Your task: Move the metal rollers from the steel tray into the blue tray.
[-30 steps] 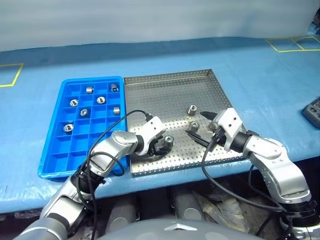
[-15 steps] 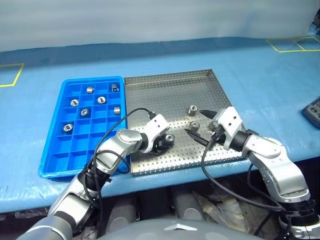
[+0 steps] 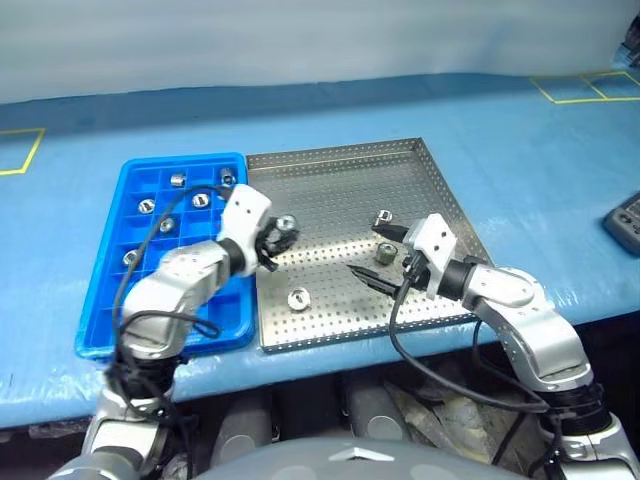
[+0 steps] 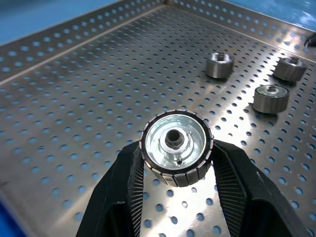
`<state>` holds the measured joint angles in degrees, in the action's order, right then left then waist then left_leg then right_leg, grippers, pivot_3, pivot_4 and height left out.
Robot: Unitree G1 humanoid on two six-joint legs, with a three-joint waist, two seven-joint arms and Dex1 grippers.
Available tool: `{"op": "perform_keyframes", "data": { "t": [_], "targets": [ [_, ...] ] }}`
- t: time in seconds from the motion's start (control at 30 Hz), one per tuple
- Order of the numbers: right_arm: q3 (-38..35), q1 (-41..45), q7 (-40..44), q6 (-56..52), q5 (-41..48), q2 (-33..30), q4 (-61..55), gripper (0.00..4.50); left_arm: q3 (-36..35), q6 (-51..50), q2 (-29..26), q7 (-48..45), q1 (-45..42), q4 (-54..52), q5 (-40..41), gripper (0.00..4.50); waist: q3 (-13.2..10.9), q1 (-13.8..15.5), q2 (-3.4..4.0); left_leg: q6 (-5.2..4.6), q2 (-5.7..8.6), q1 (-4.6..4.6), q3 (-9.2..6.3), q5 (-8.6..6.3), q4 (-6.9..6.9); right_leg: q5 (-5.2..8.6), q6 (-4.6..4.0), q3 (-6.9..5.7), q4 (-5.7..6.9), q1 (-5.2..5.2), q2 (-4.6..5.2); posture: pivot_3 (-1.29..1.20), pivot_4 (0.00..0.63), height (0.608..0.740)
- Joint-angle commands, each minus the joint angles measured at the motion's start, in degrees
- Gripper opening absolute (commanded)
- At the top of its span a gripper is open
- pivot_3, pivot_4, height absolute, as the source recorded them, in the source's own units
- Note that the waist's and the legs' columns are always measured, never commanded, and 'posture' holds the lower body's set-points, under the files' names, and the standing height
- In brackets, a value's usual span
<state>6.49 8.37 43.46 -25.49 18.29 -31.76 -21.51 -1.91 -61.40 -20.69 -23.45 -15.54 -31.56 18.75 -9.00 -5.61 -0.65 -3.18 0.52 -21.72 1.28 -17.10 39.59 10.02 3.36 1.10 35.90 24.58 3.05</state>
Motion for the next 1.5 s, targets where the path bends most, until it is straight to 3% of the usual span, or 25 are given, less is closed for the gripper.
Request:
{"op": "perform_keyframes", "data": {
  "t": [0.03,0.3,0.57,0.9,1.2,1.33,1.43,1.5],
  "targets": [
    [2.1,3.4,2.4,2.3,0.0,1.1,1.7,4.50,-7.8,-5.2,-1.1,2.1,2.8,-10.5,2.6,1.76,0.0,1.1,-0.04,0.00,0.00,0.00,0.00,0.00,0.00,0.00,0.00,-0.01,-0.01,0.00,0.01,-0.05,0.150,0.740],
    [5.6,7.7,7.8,3.8,-0.4,1.2,5.6,4.50,-18.3,-18.0,-5.8,5.0,14.4,-27.2,2.9,1.76,0.0,5.0,-0.07,0.07,0.04,-0.01,-0.12,0.03,0.00,0.07,-0.12,-0.18,-0.03,-0.05,0.09,0.06,0.150,0.740],
    [7.0,11.1,11.6,4.4,0.5,3.0,7.9,4.50,-29.0,-21.0,-5.5,10.1,21.6,-28.4,4.9,1.76,0.0,6.7,-0.09,0.28,0.03,0.03,-0.43,0.15,0.00,0.22,-0.42,-0.43,0.03,-0.15,0.06,0.13,0.150,0.740],
    [7.5,11.8,12.6,4.4,0.4,3.7,8.4,4.50,-30.8,-20.2,-2.3,14.5,29.6,-28.4,3.8,1.76,0.0,7.8,-0.13,0.52,0.06,0.02,-0.57,0.28,-0.08,0.28,-0.55,-0.52,0.02,-0.17,0.11,0.13,0.150,0.740],
    [7.4,11.5,12.3,4.1,0.4,3.7,7.6,4.50,-27.2,-19.0,-1.9,15.5,27.8,-24.8,0.8,1.76,0.0,7.8,-0.13,0.49,0.05,0.02,-0.74,0.26,-0.18,0.34,-0.66,-0.63,0.04,-0.16,0.08,0.11,0.150,0.740],
    [7.1,11.1,11.4,4.1,0.2,3.7,7.1,4.50,-26.5,-17.6,-2.1,15.0,25.7,-24.4,0.5,3.13,0.0,7.7,-0.13,0.51,0.05,0.02,-0.80,0.27,-0.20,0.34,-0.69,-0.68,0.05,-0.17,0.08,0.09,0.150,0.740],
    [6.8,10.8,10.6,4.1,0.2,3.6,6.7,4.50,-27.5,-15.3,1.3,14.9,21.9,-23.8,1.7,4.11,0.0,7.8,-0.14,0.53,0.06,0.02,-0.84,0.29,-0.20,0.35,-0.71,-0.72,0.05,-0.18,0.09,0.08,0.150,0.740],
    [6.3,10.4,9.8,3.9,0.1,3.5,6.3,4.50,-27.6,-12.8,3.6,13.3,19.0,-23.7,3.9,4.11,0.0,7.7,-0.15,0.55,0.07,0.02,-0.86,0.30,-0.20,0.34,-0.71,-0.74,0.03,-0.21,0.10,0.06,0.150,0.740]
  ]
}}
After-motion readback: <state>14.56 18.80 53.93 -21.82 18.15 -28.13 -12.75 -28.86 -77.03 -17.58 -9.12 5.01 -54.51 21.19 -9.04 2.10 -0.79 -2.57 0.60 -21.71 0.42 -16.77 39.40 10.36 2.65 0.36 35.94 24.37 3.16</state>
